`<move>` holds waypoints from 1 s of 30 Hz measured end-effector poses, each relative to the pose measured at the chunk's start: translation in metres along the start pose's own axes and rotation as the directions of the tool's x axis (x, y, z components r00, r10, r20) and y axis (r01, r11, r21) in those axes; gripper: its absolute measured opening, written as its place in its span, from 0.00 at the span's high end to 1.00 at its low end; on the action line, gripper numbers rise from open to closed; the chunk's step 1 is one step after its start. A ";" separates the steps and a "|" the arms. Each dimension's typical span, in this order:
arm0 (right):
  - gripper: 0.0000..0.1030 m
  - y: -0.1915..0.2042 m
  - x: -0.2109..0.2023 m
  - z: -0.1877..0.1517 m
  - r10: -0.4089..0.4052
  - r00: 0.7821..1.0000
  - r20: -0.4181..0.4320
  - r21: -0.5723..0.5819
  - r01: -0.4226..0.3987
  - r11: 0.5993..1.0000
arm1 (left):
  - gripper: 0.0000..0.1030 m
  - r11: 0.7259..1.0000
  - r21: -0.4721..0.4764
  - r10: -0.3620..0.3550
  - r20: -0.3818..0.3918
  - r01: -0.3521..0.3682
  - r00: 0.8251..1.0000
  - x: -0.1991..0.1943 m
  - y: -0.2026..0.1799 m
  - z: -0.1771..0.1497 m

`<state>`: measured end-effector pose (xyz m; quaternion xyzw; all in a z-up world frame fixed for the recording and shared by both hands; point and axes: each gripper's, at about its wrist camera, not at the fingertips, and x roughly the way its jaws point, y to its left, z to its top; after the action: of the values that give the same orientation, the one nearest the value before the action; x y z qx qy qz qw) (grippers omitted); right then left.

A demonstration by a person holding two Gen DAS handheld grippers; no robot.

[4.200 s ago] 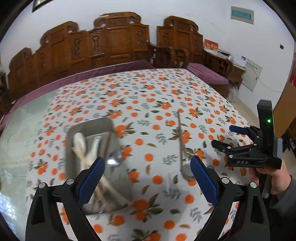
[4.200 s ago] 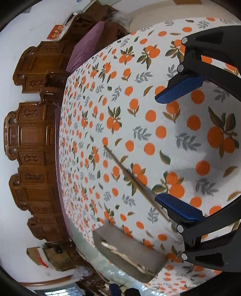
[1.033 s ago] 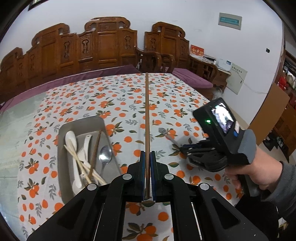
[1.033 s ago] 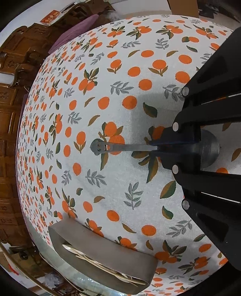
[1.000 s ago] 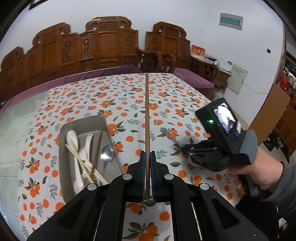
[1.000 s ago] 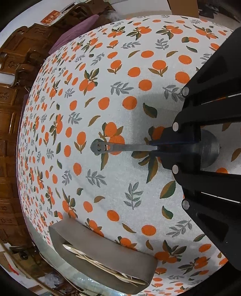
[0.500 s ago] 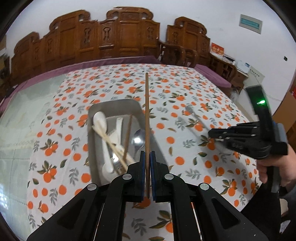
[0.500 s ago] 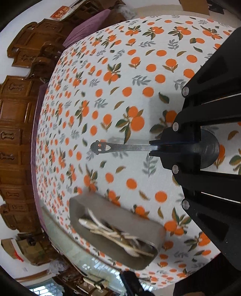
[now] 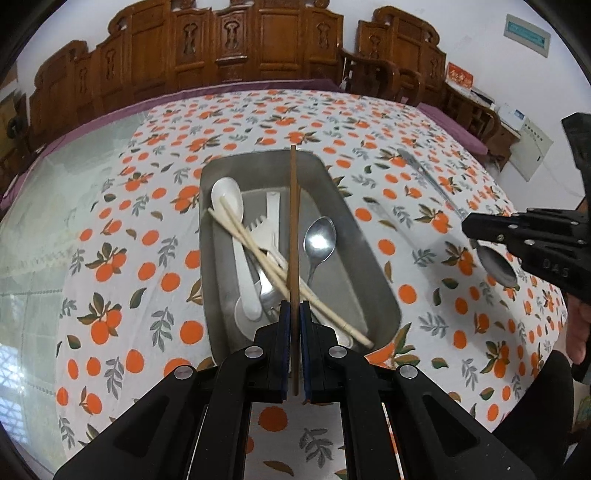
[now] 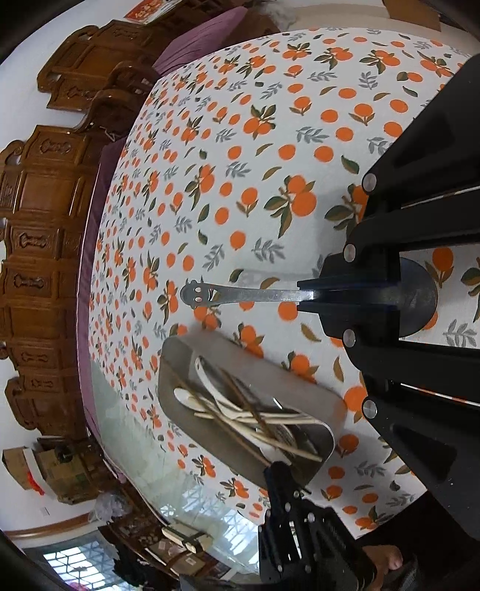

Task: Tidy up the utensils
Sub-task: 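Lower the dark chopstick into the tray and open the left gripper while the right gripper carries the spoon over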

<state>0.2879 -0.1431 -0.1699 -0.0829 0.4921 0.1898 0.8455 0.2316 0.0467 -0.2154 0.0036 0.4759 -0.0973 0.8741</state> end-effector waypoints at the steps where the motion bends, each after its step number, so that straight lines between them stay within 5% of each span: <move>1: 0.93 0.002 0.000 0.001 0.003 1.000 0.000 -0.003 -0.003 1.000 | 0.96 1.000 -0.002 0.001 -0.003 -0.001 1.000 0.001 0.001 0.000; 20: 0.93 0.027 0.000 0.015 0.056 0.998 0.015 -0.033 -0.055 0.998 | 0.96 0.999 -0.047 0.004 0.001 -0.004 1.000 0.008 0.011 0.008; 30: 0.93 0.045 0.002 0.027 0.092 0.995 0.029 -0.055 -0.091 0.994 | 0.83 0.998 -0.062 0.017 0.057 -0.014 0.998 -0.008 0.019 0.013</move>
<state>0.2923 -0.0927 -0.1556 -0.0800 0.4770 0.2428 0.8409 0.2415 0.0656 -0.2029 -0.0223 0.4533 -0.0761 0.8878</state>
